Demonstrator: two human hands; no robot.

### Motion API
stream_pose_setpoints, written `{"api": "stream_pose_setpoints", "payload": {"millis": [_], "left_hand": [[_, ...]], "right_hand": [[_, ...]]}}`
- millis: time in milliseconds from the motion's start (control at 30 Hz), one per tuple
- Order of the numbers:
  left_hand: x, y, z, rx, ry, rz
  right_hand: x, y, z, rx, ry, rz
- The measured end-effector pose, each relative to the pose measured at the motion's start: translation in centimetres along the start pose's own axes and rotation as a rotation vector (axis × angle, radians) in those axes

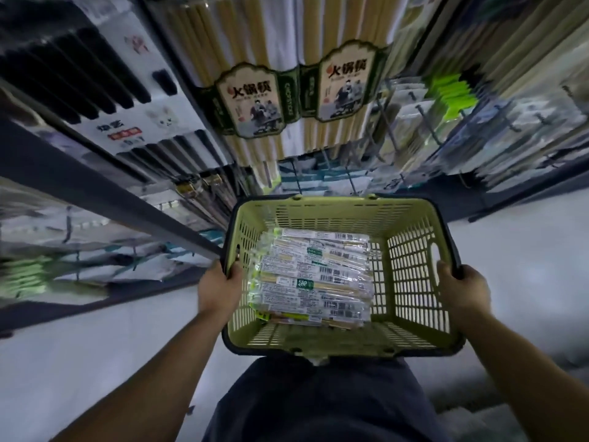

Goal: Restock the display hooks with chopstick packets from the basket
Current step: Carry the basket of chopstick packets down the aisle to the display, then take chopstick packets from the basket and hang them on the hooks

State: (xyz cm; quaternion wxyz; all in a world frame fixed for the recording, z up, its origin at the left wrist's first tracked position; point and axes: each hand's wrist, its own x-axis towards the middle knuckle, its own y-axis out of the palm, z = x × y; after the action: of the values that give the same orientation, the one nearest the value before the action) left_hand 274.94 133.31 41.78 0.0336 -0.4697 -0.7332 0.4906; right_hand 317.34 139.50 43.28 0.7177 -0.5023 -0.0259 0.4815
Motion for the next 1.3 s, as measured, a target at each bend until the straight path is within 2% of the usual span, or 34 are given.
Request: {"api": "stream_pose_setpoints", "payload": {"millis": [233, 400, 533, 700, 867, 1067, 1300], "left_hand": [[-2.2, 3.8, 1.7, -0.049, -0.165, -0.051], [-2.9, 8.7, 3.5, -0.092, -0.270, -0.095], [-2.9, 12.8, 5.2, -0.112, -0.349, -0.094], [-0.4, 19.9, 9.0, -0.083, -0.350, -0.107], [4.5, 28.8, 14.9, -0.060, -0.342, -0.107], [9.8, 38.9, 21.4, -0.080, -0.320, -0.170], [13.4, 46.2, 24.1, -0.195, -0.294, -0.190]], "right_hand": [[5.6, 1.7, -0.6, -0.144, -0.093, 0.163], [10.8, 4.1, -2.4, -0.290, -0.205, 0.296], [14.4, 6.6, -4.8, -0.369, -0.227, 0.377], [19.3, 12.5, -8.6, -0.443, -0.299, 0.367], [24.2, 21.1, -14.6, -0.489, -0.255, 0.359], [28.4, 30.7, -20.8, -0.423, -0.236, 0.280], [33.2, 36.3, -24.2, -0.439, -0.302, 0.165]]}}
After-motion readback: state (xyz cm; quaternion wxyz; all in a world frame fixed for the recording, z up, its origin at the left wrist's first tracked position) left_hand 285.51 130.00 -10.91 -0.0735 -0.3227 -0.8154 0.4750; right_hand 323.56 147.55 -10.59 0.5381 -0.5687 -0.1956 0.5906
